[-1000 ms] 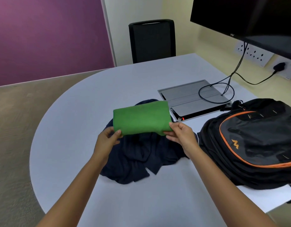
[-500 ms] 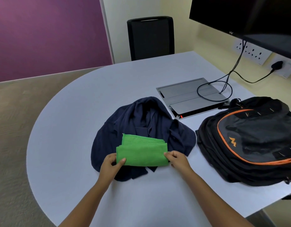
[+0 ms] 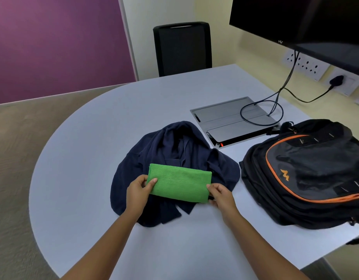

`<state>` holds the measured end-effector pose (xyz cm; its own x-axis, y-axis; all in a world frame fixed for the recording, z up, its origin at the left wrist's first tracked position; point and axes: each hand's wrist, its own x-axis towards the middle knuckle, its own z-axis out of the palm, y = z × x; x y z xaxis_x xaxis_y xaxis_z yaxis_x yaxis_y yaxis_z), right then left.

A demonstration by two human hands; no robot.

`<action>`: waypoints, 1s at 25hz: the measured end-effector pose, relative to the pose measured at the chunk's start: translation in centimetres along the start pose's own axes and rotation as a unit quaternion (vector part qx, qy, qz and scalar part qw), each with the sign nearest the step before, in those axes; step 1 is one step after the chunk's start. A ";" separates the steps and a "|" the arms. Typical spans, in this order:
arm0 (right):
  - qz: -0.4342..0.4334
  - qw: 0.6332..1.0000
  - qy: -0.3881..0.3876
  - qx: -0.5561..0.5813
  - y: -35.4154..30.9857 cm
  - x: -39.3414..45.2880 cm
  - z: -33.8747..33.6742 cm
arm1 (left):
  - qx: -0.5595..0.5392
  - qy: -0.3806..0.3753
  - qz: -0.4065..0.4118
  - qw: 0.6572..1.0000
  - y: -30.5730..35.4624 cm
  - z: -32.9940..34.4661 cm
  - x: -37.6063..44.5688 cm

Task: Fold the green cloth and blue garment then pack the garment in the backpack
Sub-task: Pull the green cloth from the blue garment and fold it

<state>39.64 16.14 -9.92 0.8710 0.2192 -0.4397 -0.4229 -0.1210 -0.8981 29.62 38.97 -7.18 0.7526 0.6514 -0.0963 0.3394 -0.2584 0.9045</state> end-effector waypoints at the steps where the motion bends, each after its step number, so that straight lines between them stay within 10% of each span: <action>1: -0.001 1.000 0.004 0.004 -0.3 0.2 0.2 | 0.011 0.007 -0.014 1.000 -0.2 0.1 0.3; 10: 0.138 0.989 -0.019 -0.043 0.6 1.3 1.0 | -0.094 -0.066 -0.216 0.970 -2.7 0.7 1.4; 20: 0.159 0.925 -0.090 0.333 -0.3 -0.9 1.7 | -0.304 -0.224 -0.292 0.879 0.0 1.4 -1.6; 25: 0.132 0.908 -0.138 0.372 0.0 -2.9 4.3 | -0.276 -0.234 -0.279 0.889 -0.6 2.7 -4.6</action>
<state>36.08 19.65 -8.71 0.6627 0.5243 -0.5347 -0.7489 0.4611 -0.4761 27.49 34.18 -8.42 0.7498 0.1671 -0.6402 0.5020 0.4865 0.7150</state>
